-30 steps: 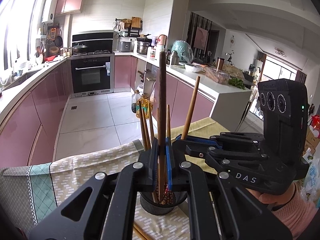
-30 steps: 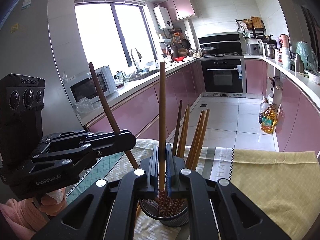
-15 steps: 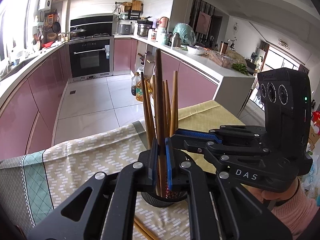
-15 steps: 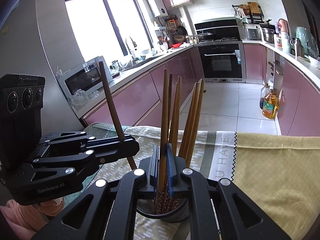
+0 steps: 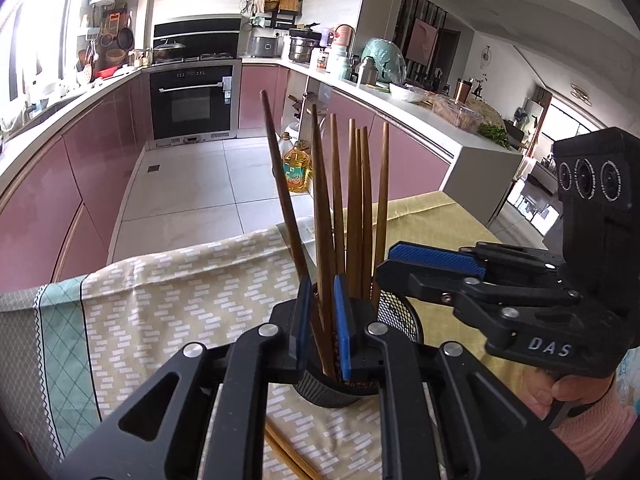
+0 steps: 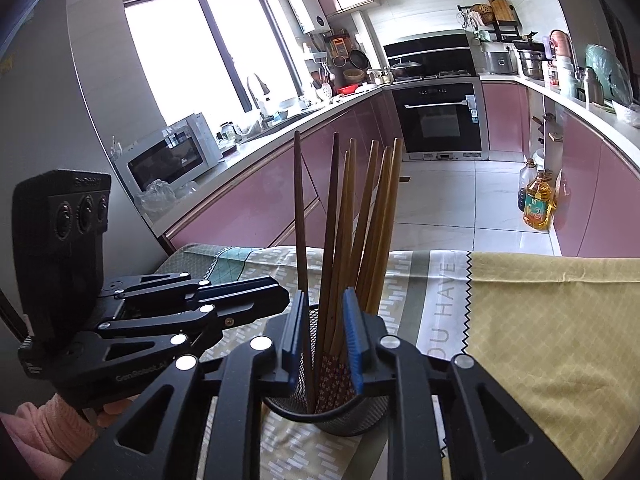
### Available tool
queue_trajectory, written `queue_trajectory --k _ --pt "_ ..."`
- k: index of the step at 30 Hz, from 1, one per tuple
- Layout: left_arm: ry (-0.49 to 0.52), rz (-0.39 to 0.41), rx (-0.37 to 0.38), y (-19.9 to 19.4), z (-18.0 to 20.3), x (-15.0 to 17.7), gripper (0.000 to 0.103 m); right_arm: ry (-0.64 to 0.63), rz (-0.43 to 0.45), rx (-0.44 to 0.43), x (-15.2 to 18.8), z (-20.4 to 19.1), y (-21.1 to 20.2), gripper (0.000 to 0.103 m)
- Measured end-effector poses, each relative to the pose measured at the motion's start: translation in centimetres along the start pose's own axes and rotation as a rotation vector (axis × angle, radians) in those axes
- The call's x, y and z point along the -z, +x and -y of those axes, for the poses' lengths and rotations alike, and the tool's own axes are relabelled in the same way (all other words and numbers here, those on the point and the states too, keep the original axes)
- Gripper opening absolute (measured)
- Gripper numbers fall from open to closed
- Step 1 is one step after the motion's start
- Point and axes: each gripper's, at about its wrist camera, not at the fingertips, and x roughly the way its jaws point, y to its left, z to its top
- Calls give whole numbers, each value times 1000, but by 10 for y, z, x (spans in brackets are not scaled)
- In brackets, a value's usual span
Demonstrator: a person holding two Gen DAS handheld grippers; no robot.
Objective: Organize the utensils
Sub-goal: 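Open the right gripper to release the chopstick while the left gripper releases its own, then move both open grippers back over the last chopsticks on the cloth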
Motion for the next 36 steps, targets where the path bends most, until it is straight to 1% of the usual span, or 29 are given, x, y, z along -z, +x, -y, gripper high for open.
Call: queue_trajectory --k 2,5,7,8,9,10,11,12,13,15,17,18,21,25,31,34,36 --pt "-10 9 5 -2 -3 5 16 0 3 -9 3 -2 -5 22" --pt "-11 40 1 -13 -8 11 23 -12 9 -27 8 -8 -13 28" --pt "-14 68 -5 -23 -11 19 33 -27 11 -44 14 -14 -20 31" --pt "-14 80 -10 -28 -12 22 35 -34 10 -55 16 -17 -22 33" --pt "-14 92 -18 -33 -13 27 41 -40 6 -72 18 -19 -25 37" --pt "-12 106 -30 -40 -16 33 45 -42 -2 -96 21 -22 -27 40" --pt "-10 114 -35 -46 -18 38 47 -49 -16 -126 26 -26 -28 46" --pt "-10 117 -39 -50 -19 43 50 -58 -25 -139 30 -31 -28 49" --pt "-11 118 -50 -55 -20 50 55 -67 -34 -145 35 -35 -29 49" --pt "-2 112 -67 -60 -20 64 59 -82 -71 -155 47 -42 -23 49" --pt "2 97 -105 -64 -23 79 60 -84 -105 -147 59 -46 -15 49" --pt "-1 88 -106 -65 -23 85 63 -78 -128 -156 65 -47 -10 49" --pt "-21 53 -123 -66 -30 106 64 -57 -174 -148 81 -48 4 49" --pt "-65 9 -116 -65 -44 129 64 -53 -228 -125 99 -53 21 49" --pt "-118 -11 -103 -64 -56 149 64 -68 -274 -96 117 -66 34 48" --pt "-127 -25 -103 -63 -56 155 64 -77 -291 -68 122 -70 41 42" --pt "-124 -31 -103 -62 -55 158 64 -74 -301 -53 125 -70 45 36"
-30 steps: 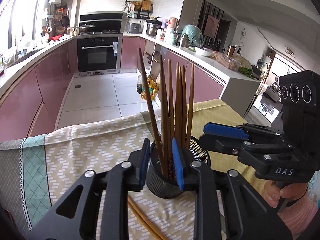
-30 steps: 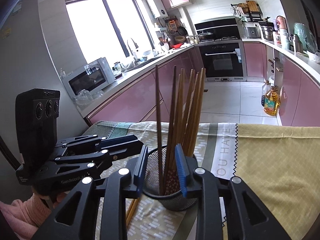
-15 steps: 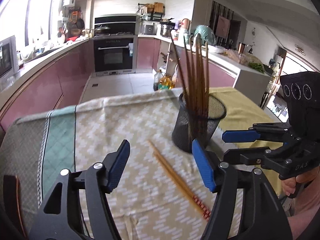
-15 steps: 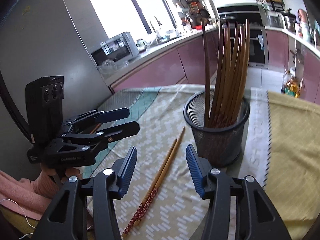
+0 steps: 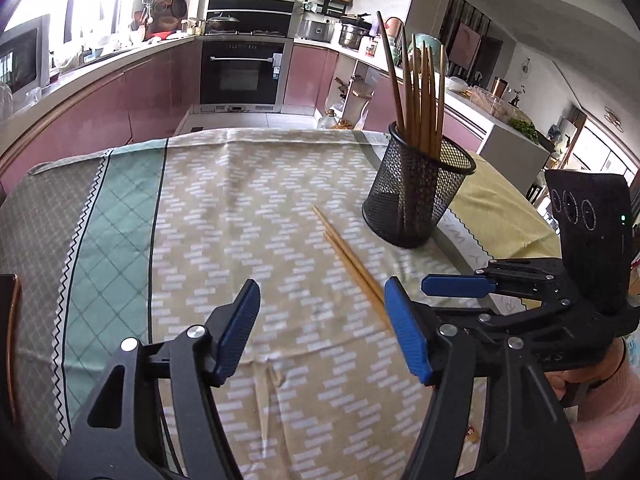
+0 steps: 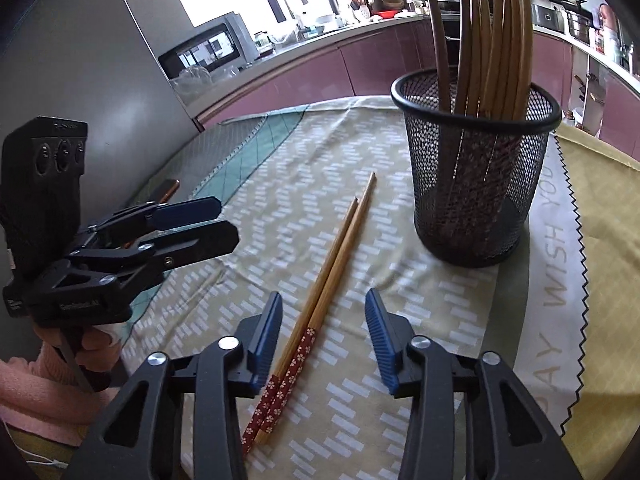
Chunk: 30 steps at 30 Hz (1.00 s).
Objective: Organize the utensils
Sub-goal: 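Move both open grippers back over the last chopsticks on the cloth, then close the right gripper on a red-patterned chopstick while the left gripper grasps a wooden one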
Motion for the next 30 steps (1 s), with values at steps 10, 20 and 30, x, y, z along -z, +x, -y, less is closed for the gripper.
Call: queue_trajectory --k 10,20,30 --pt "1 -24 12 2 3 9 64 -5 -23 53 6 -3 8 26" --pt "26 -47 29 11 14 10 63 -1 -45 55 12 -6 5 17" --pt "39 -86 43 25 22 10 55 40 -56 26 24 3 -5 8"
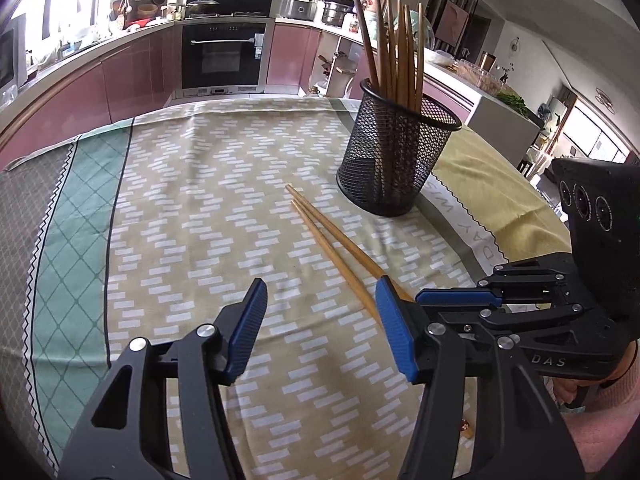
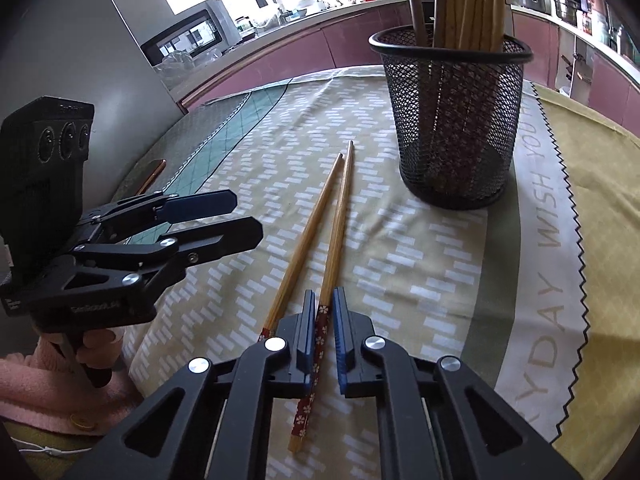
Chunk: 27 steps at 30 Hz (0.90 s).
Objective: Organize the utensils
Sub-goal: 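Close the right gripper on a red-patterned chopstick while the left gripper grasps a wooden one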
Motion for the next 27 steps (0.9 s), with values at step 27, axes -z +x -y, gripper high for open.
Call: queue_trajectory --k 27 --pt "49 -95 -57 40 2 -19 17 -39 27 38 -24 7 13 11"
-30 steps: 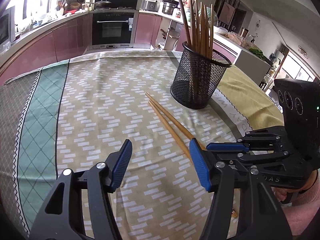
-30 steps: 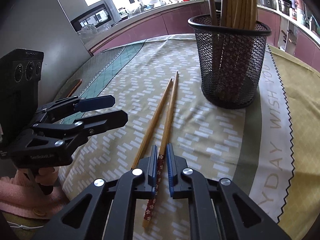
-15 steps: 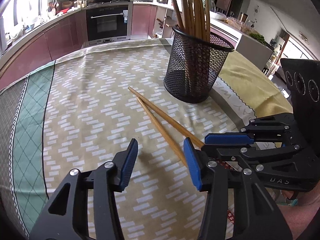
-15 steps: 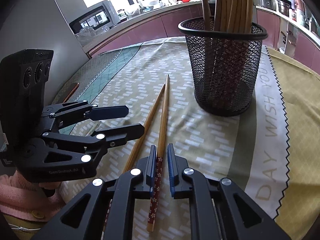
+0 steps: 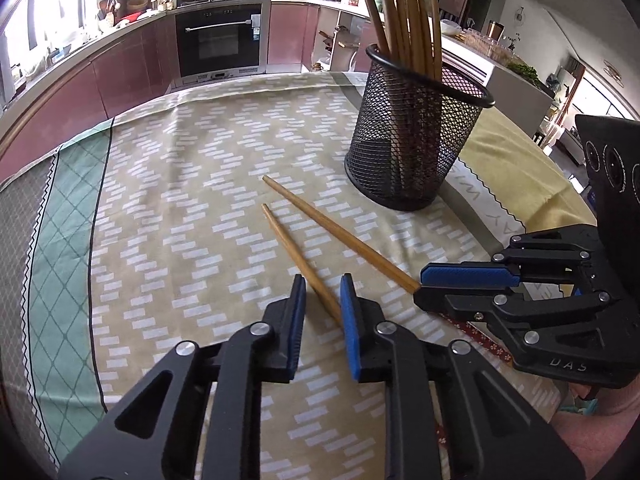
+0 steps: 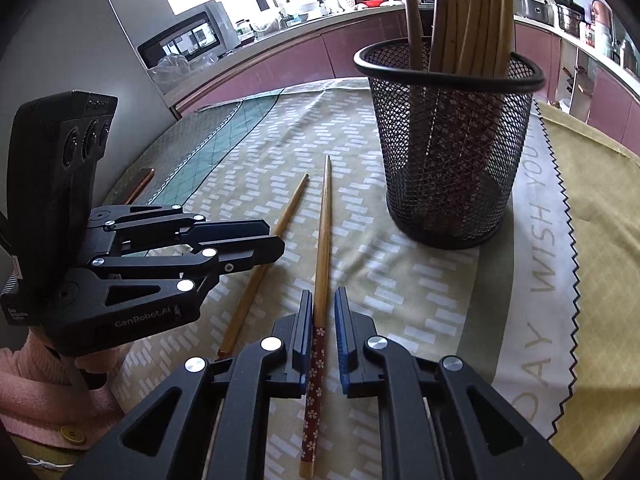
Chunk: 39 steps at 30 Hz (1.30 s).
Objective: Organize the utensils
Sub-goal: 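Close the right gripper on a red-patterned chopstick while the left gripper grasps a wooden one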
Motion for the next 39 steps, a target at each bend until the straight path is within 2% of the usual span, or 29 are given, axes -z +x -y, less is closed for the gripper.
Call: queue_trajectory --k 6,11,13,15,16,21,24,28,33,39 --pt "-15 4 -1 0 -3 0 13 -27 6 15 -8 -7 7 19" --pt "-21 5 -6 -1 -7 0 11 -12 3 8 -7 -7 7 15" --pt "-29 3 -16 -3 -9 0 14 -13 -2 8 -6 -7 6 15" --pt "-32 3 -22 -4 -11 1 24 -18 -5 10 -7 -7 7 15" --pt "-26 6 -29 -4 -11 2 25 -21 -4 11 -9 -8 9 17" --pt "-24 4 -37 -2 -12 1 25 -42 6 43 -20 -12 18 26" --pt "-20 5 -44 -2 -11 1 24 -61 14 63 -28 -14 26 26" --pt "-27 8 -53 -1 -11 1 14 -63 21 80 -34 -13 32 21" --pt "-50 16 -42 -1 -10 -1 8 -6 24 44 -33 -1 29 6" --pt "-63 35 -31 -6 -10 -1 7 39 45 3 -27 5 20 6"
